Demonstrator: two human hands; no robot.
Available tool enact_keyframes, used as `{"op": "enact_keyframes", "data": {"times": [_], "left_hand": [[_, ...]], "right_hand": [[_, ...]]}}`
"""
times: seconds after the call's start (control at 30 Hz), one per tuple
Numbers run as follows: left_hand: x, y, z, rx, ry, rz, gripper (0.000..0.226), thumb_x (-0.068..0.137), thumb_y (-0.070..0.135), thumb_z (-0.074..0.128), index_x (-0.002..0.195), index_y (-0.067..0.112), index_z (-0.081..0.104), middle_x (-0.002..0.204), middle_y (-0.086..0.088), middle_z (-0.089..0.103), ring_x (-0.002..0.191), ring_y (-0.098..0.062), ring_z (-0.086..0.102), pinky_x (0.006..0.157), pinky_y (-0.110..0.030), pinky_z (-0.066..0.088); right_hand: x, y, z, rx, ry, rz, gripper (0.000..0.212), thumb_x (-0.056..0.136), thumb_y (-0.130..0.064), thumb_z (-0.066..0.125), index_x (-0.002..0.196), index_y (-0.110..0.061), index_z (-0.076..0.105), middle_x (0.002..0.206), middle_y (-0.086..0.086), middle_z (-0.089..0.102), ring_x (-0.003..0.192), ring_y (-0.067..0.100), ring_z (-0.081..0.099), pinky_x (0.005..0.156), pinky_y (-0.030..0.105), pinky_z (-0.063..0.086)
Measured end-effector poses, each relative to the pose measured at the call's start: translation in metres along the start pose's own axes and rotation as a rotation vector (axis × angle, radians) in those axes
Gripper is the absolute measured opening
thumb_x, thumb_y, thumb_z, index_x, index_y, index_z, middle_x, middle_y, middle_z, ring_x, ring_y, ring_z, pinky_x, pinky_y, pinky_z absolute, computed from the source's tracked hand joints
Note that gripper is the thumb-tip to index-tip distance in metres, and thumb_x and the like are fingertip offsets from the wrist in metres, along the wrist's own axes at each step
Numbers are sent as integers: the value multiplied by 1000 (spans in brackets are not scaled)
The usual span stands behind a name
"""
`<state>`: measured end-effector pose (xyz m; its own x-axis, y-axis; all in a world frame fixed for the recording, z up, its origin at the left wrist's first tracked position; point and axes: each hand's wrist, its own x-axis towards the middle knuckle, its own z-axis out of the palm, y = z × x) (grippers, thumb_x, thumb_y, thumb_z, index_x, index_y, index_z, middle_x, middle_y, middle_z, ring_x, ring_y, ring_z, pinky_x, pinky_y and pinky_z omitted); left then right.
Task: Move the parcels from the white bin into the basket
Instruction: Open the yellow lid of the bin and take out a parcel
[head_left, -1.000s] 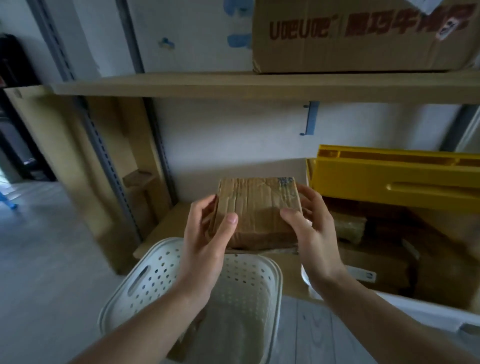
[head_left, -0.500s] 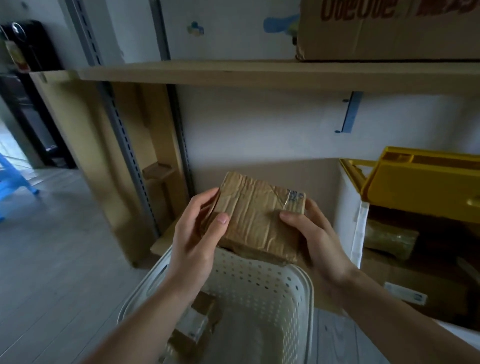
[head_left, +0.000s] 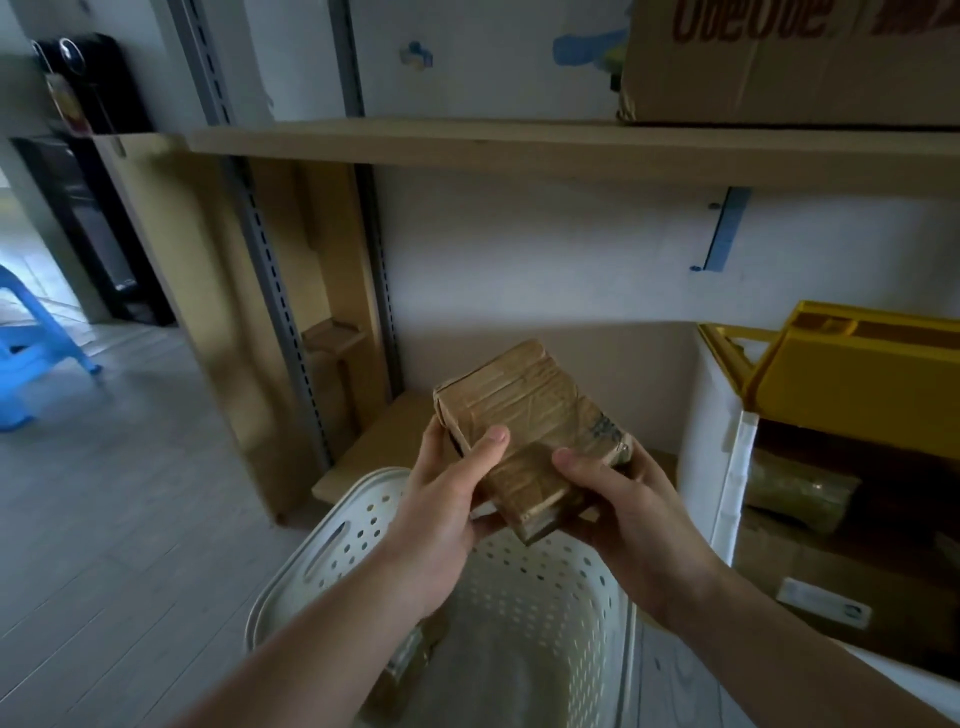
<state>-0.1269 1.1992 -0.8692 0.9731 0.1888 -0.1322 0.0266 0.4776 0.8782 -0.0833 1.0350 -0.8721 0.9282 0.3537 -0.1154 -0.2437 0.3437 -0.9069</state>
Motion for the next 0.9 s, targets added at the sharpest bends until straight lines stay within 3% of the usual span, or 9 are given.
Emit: {"op": "enact_keyframes", "data": {"times": [0.13,0.2,0.33,0.47,0.53,0.67,0.77,0.83,0.9], "left_hand": [[1,2,3,88,-31,61,63,79,32,71,138,45,53,116,12,75,114,-19,68,98,-52,53],[3,1,4,130,-40,88,62,81,32,69,139,46,52,116,15,74,107,-11,71,102,-50,50],[5,-2,8,164,-76,117,52,87,27,64,134,45,53,112,16,75,97,-2,73,91,-41,53],[8,-3,10,213,-96,130,47,98,20,59,139,41,52,116,12,76,102,-4,73,75,-27,62],[9,-2,12,219,-83,144,45,98,21,59,138,39,53,114,12,76,101,-3,73,74,-26,62],[11,-3,11,259,-9,130,31,95,32,61,123,43,63,111,15,76,104,-4,72,88,-36,58],[13,-6,8,372,81,152,16,98,39,59,110,47,66,111,18,74,110,-8,68,87,-28,55],[12,-8,9,407,78,139,22,93,48,61,114,52,59,120,20,66,112,-6,63,84,-26,53],[9,-7,10,402,21,156,41,83,52,67,119,60,50,119,27,62,105,-2,66,74,-19,56]], "right_hand": [[-2,-5,-10,-42,67,61,62,65,-36,78,123,-18,67,116,8,74,111,27,69,101,51,55],[-3,-7,-15,-83,83,84,64,63,-41,77,122,-16,68,107,5,75,108,25,68,105,54,52],[-3,-7,-23,-123,101,105,59,66,-40,74,119,-15,68,99,3,72,103,23,66,100,48,52],[0,-7,-30,-159,73,149,34,80,-37,71,107,-16,71,86,0,70,97,20,63,91,42,49],[0,-7,-31,-184,55,155,35,77,-38,71,103,-15,73,85,1,70,95,21,62,90,42,49],[-1,-9,-31,-255,13,133,59,69,-47,76,116,-12,70,100,3,77,104,25,69,91,41,54],[0,-6,-28,-300,34,62,79,62,-56,87,124,-15,63,111,8,78,103,27,75,90,42,57],[0,-3,-23,-260,57,26,73,63,-51,84,124,-18,61,112,9,76,96,23,77,75,34,59],[-2,-1,-18,-194,42,13,59,72,-42,77,124,-19,59,114,10,75,94,20,78,69,28,60]]}}
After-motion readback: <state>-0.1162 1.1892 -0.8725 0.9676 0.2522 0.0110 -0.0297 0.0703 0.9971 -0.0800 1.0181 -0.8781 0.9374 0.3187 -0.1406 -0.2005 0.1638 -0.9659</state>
